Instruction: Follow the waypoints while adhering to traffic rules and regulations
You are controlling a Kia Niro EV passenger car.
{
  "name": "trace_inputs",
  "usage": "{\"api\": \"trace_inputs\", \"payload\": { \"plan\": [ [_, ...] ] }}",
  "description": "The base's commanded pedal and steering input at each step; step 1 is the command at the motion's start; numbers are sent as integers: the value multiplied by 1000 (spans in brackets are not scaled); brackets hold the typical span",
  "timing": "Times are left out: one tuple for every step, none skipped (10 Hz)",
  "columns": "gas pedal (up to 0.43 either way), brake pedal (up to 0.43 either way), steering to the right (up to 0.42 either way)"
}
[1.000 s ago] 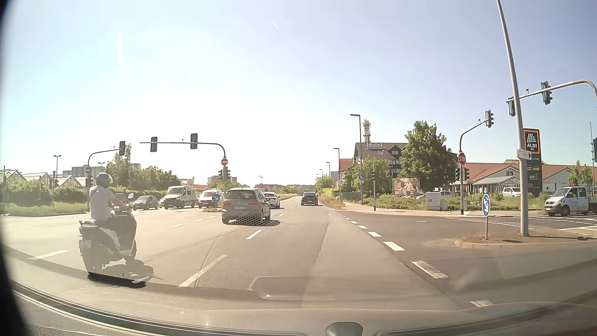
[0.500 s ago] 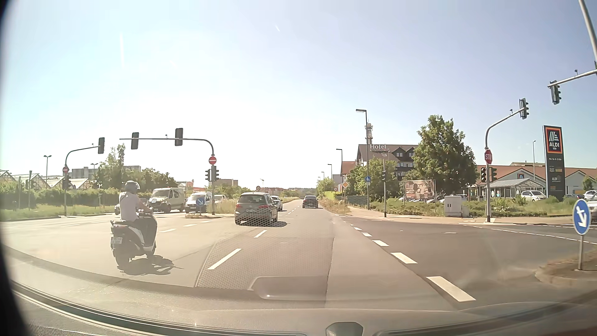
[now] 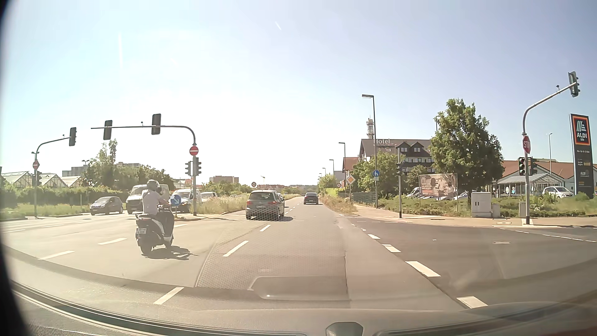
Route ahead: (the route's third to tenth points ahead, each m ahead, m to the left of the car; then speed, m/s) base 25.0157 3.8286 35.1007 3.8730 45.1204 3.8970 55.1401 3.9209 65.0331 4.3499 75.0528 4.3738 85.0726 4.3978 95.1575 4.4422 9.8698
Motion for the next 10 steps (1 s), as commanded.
{"api": "trace_inputs", "payload": {
  "plan": [
    [339,24,-5],
    [339,24,-5],
    [339,24,-5],
    [339,24,-5],
    [331,24,-5],
    [331,24,-5],
    [331,24,-5],
    [331,24,-5],
    [331,24,-3],
    [331,24,-2]
  ]
}}
